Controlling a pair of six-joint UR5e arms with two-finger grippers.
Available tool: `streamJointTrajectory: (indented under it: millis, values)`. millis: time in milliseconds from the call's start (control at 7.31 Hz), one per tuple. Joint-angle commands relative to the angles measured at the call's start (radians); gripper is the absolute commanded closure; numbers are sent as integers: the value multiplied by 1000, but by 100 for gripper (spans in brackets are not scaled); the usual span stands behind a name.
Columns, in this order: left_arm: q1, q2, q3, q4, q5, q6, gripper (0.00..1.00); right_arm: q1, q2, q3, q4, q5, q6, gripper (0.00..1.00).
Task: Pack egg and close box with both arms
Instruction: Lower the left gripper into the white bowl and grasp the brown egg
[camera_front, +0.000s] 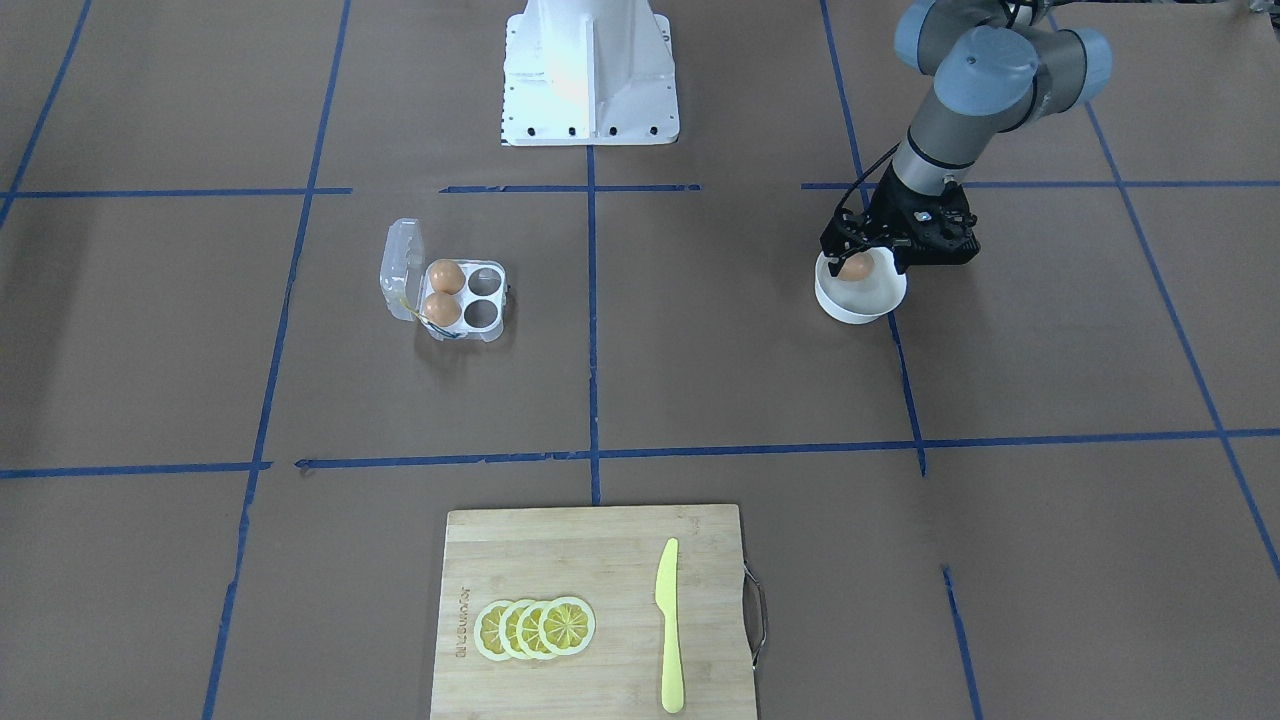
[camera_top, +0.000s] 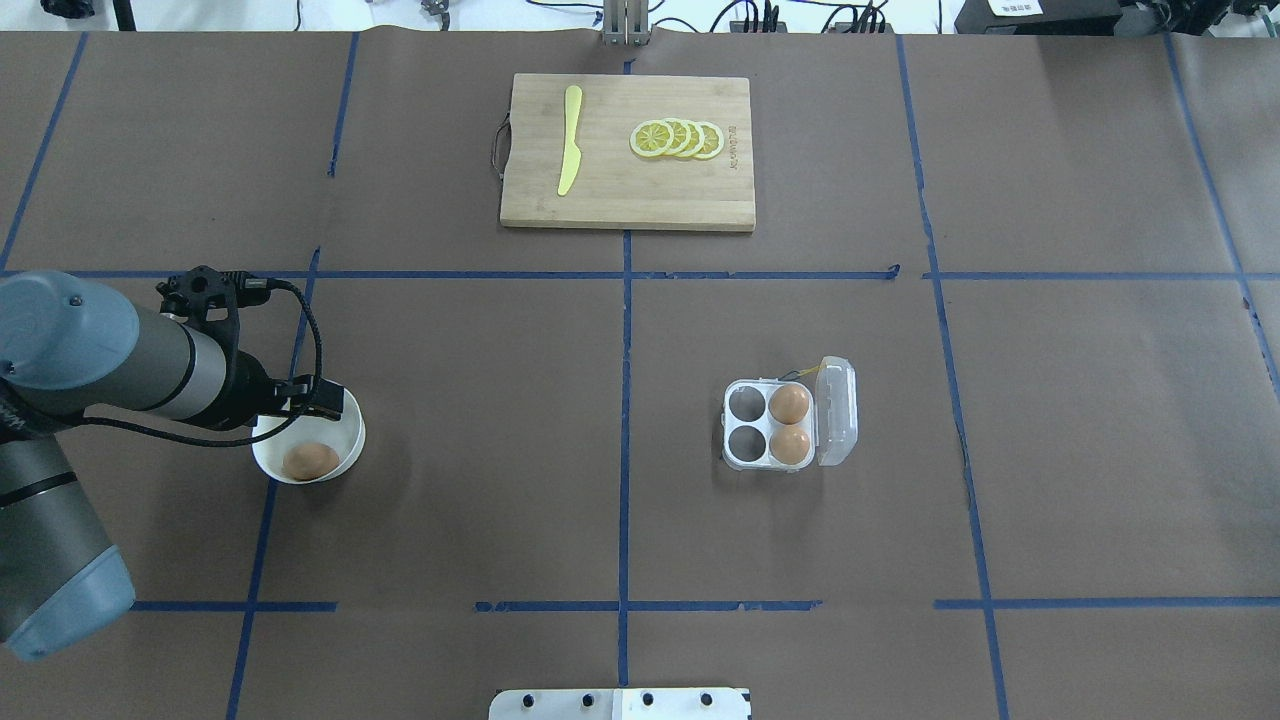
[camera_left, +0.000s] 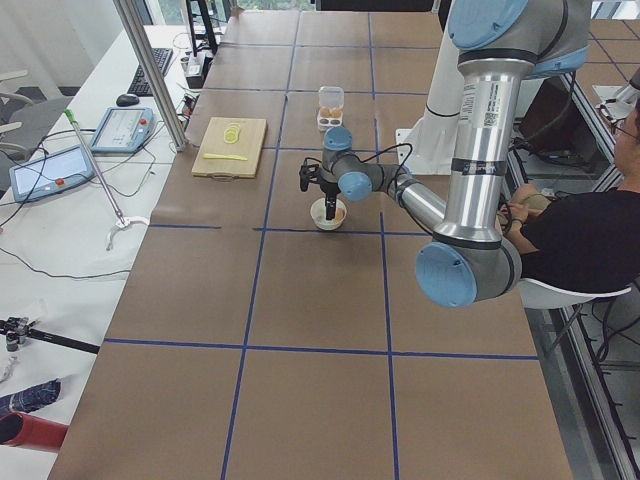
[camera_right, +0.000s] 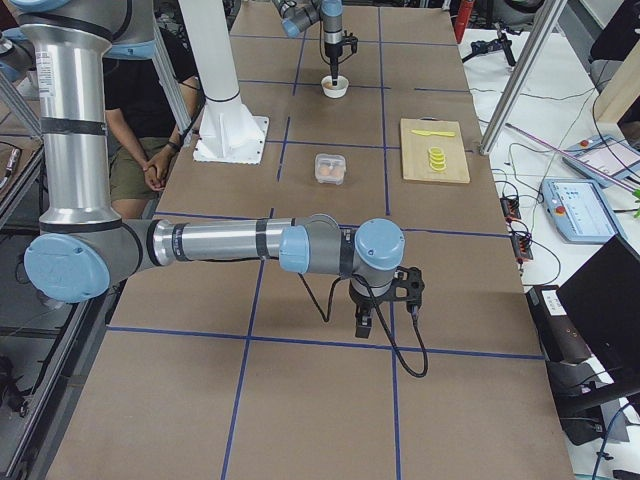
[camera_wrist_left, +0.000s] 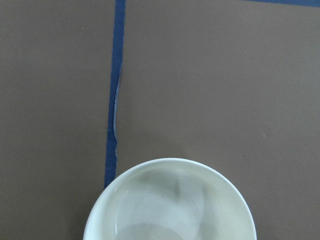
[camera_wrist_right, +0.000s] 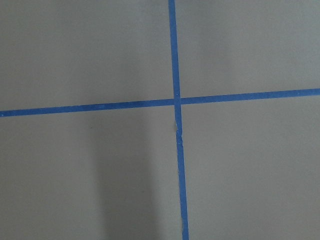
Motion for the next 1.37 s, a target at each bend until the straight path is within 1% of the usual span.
streamJointTrajectory:
  millis: [0, 137, 547, 821, 957, 1094, 1231]
  values:
    - [16, -1, 15, -1, 1, 0, 9, 0, 0, 0, 0, 0, 0, 0]
    - [22, -1, 13, -1, 1, 0, 11, 0, 0, 0, 0, 2, 0, 0]
    - [62, -1, 17, -1, 2, 0, 11, 0, 0, 1, 0, 2, 0, 0]
    - [81, -1, 23, -1, 31, -1, 11, 0, 0, 3, 0, 2, 0, 0]
    - [84, -1, 24, -1, 31, -1, 13, 0, 0, 3, 0, 2, 0, 0]
    - [84, 1, 23, 1, 33, -1, 22, 0, -2, 7, 0, 2, 0, 0]
    - [82, 1, 24, 1, 33, -1, 40, 0, -5, 9, 0, 2, 0, 0]
